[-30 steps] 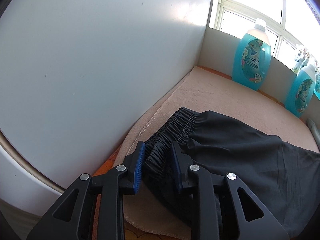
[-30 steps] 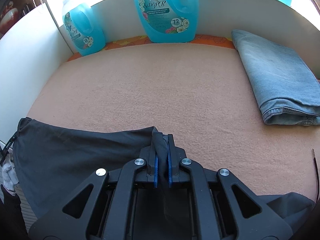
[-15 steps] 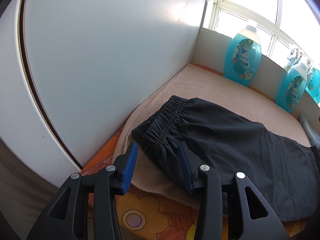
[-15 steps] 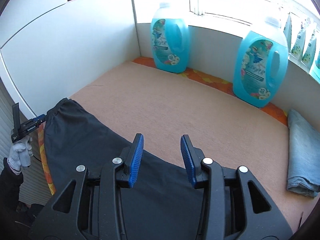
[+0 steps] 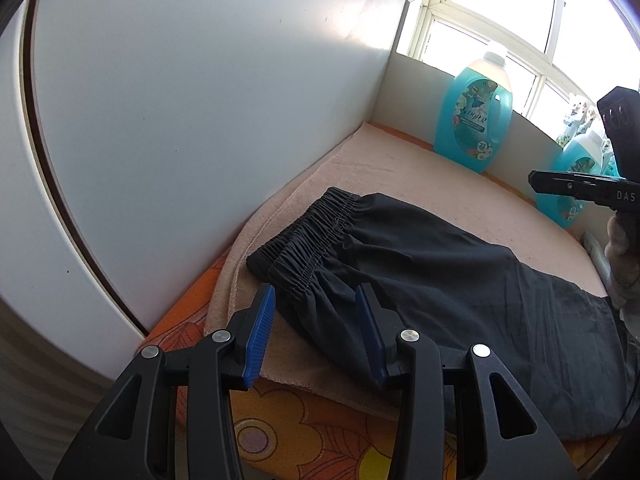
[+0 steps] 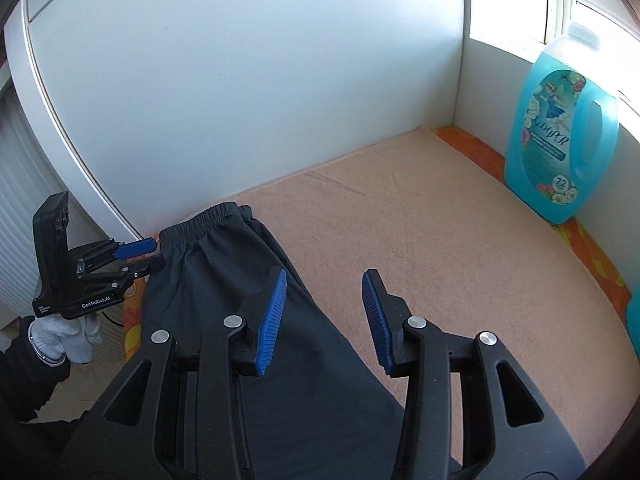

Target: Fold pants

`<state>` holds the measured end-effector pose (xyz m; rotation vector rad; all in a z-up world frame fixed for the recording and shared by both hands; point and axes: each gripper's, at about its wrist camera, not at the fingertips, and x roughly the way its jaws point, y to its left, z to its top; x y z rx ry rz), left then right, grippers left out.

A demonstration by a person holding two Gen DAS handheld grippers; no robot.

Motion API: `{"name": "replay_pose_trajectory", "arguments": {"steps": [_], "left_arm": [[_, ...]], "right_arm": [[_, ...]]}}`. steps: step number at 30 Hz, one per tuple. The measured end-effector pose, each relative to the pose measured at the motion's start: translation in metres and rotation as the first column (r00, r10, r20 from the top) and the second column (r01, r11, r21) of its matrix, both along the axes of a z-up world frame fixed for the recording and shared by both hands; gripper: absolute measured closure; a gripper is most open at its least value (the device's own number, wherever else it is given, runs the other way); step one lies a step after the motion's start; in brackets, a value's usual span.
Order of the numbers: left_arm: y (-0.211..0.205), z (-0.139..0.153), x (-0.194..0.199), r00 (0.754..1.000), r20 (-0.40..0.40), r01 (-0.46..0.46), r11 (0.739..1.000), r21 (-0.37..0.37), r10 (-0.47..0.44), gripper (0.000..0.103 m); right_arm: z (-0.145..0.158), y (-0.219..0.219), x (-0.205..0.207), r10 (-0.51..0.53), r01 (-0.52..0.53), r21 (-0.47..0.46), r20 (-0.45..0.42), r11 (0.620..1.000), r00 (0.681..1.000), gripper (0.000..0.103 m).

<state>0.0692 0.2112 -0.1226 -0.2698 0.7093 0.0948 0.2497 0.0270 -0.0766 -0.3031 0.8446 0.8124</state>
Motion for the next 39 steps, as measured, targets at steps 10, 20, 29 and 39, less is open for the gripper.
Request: {"name": "replay_pose_trajectory", "arguments": {"steps": [10,20,29,39], "left_arm": [[0.01,-0.008,0.002,1.0,0.012,-0.004,0.998,-0.064,0.005,0.063],[0.013,-0.017,0.01,1.0,0.019,-0.014,0.998,-0.064,0.015,0.073],[0.016,-0.01,0.012,0.998,0.052,-0.046,0.999,-0.008,0.046,0.077],[0.011,-0.012,0.014,0.998,0.052,-0.027,0.998,0.053,0.024,0.083]], "right_arm": [[-0.046,0.104,0.028,0.168,-0.172,-0.023,-0.113,0.985,0.979,0.061],[-0.081,0.139,0.027,0.226,-0.238,-0.023,-0.229,0.971,0.947,0.088],[-0.07,0.15,0.027,0.204,-0.205,0.008,-0.163,0.979,0.965,0.096],[-0.076,0.151,0.033,0.179,-0.185,-0.021,-0.178,0.982,0.968,0.07]]}}
